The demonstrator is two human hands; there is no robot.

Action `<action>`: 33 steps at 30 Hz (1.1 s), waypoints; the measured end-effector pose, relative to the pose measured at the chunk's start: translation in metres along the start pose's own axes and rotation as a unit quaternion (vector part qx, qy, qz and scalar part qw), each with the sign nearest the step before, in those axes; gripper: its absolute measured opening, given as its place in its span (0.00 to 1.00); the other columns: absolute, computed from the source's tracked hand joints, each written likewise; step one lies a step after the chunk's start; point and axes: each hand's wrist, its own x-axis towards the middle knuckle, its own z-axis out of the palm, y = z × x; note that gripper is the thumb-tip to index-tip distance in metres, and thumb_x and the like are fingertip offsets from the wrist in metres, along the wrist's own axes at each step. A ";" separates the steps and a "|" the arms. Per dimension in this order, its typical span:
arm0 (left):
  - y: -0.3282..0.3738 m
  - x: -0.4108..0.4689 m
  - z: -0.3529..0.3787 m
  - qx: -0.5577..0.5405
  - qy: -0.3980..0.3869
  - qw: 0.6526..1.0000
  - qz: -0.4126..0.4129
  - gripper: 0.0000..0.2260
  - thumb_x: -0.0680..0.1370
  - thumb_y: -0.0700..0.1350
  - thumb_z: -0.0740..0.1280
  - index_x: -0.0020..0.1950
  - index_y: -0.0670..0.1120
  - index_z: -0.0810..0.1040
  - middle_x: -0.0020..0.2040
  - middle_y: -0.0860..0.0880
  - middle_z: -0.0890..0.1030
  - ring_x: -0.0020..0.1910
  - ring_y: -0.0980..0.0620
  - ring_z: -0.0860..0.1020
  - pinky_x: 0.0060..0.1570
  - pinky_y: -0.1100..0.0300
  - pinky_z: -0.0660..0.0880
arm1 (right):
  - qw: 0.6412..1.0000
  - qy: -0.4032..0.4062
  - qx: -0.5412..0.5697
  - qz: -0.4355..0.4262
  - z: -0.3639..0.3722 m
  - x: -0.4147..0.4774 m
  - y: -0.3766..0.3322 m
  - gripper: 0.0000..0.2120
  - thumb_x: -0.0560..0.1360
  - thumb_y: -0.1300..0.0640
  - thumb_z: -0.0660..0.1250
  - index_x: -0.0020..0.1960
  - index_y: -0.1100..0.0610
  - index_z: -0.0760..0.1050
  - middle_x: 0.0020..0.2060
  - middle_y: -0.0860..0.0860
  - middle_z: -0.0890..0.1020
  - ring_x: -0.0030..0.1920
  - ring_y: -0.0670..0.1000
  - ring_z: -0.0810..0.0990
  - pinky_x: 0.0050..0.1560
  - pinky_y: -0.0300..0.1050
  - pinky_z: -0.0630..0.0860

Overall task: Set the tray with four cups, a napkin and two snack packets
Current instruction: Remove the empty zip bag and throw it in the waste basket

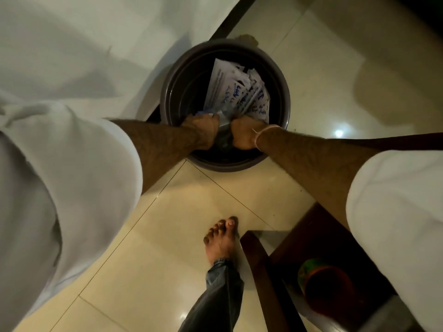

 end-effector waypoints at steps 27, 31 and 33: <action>0.334 -0.396 -0.481 -0.036 0.302 0.918 0.256 0.22 0.77 0.45 0.72 0.69 0.44 0.71 0.67 0.45 0.78 0.65 0.45 0.77 0.64 0.48 0.75 | 0.906 0.376 0.193 -0.007 -0.308 -0.538 0.021 0.18 0.77 0.62 0.65 0.66 0.55 0.73 0.76 0.53 0.63 0.74 0.55 0.66 0.72 0.49 0.69; 0.391 -0.475 -0.477 -0.042 0.322 0.898 0.297 0.20 0.77 0.45 0.71 0.67 0.44 0.71 0.63 0.45 0.79 0.60 0.45 0.78 0.62 0.47 0.77 | 0.885 0.431 0.175 0.003 -0.326 -0.646 0.042 0.19 0.76 0.63 0.65 0.67 0.57 0.73 0.75 0.55 0.64 0.74 0.56 0.67 0.72 0.48 0.69; 0.420 -0.512 -0.469 -0.037 0.335 0.887 0.316 0.19 0.77 0.44 0.71 0.67 0.45 0.72 0.64 0.46 0.78 0.61 0.46 0.78 0.62 0.48 0.76 | 0.875 0.453 0.172 0.007 -0.331 -0.699 0.056 0.18 0.76 0.61 0.66 0.66 0.57 0.74 0.75 0.55 0.64 0.73 0.56 0.67 0.73 0.47 0.68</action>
